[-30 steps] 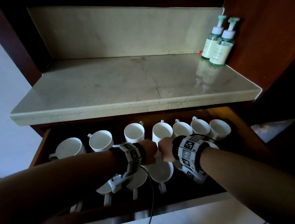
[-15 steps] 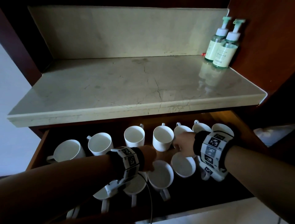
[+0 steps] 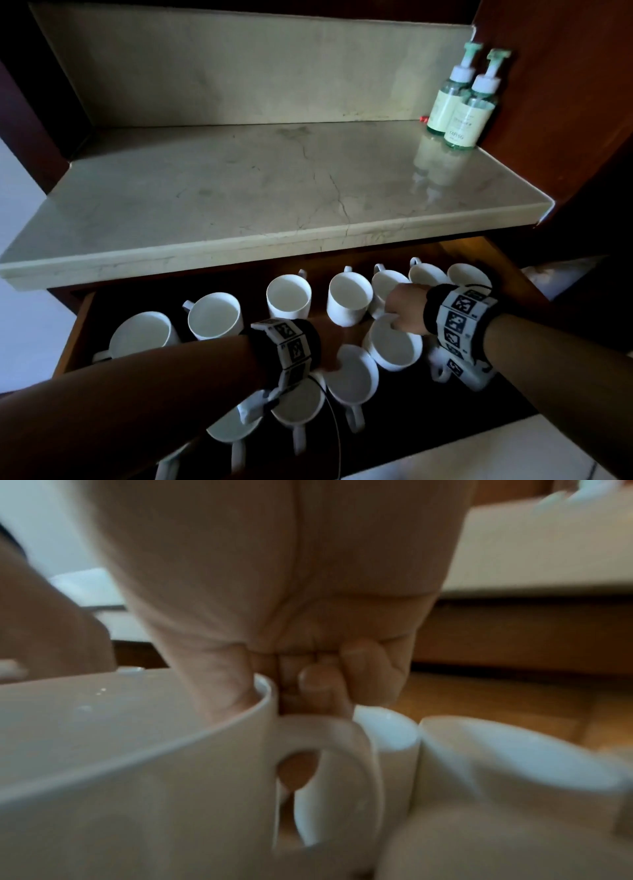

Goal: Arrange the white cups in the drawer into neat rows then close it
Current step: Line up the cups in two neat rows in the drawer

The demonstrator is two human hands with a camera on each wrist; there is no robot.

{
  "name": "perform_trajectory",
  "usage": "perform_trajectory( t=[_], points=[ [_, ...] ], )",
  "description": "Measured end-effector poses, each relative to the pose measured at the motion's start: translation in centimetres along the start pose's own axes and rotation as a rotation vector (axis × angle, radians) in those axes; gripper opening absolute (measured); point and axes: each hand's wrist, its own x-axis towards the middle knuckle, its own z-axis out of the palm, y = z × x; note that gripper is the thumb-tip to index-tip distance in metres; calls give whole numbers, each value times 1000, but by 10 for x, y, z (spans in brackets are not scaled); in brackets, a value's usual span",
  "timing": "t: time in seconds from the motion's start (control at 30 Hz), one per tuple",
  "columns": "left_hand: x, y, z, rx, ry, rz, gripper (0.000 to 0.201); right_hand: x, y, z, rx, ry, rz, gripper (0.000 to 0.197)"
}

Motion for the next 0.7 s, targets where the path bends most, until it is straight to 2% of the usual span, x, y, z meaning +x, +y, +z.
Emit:
perform_trajectory(
  t=[0.1,0.17,0.2,0.27,0.33,0.4,0.5,0.57,0.6,0.63,0.7],
  points=[
    [-5,-5,-6,-77,-3,39,43,-14,10,-12,97,91,75,39],
    [1,-14,-7,-93,12,41,46,-23,19,-16,230,131,125,37],
    [5,-15,-9,-119,70,27,52,-28,23,-16,312,149,169,30],
    [7,-11,-19,-312,222,9,61,-33,28,-14,551,129,245,21],
    [8,-2,-33,-466,304,14,66,-36,29,-9,800,101,299,15],
    [9,5,-44,-568,328,24,62,-39,28,-10,943,81,333,11],
    [20,3,-46,-581,317,-42,52,-40,26,-11,1047,19,337,16],
    [25,6,-49,-476,293,-70,42,-37,27,-8,977,-73,302,14],
    [25,9,-49,-401,271,-62,39,-35,26,-8,861,-113,277,21],
    [27,14,-49,-334,245,-58,36,-31,27,-8,728,-110,242,27],
    [32,21,-47,-213,227,-60,33,-25,30,-9,456,17,142,31]
  ],
)
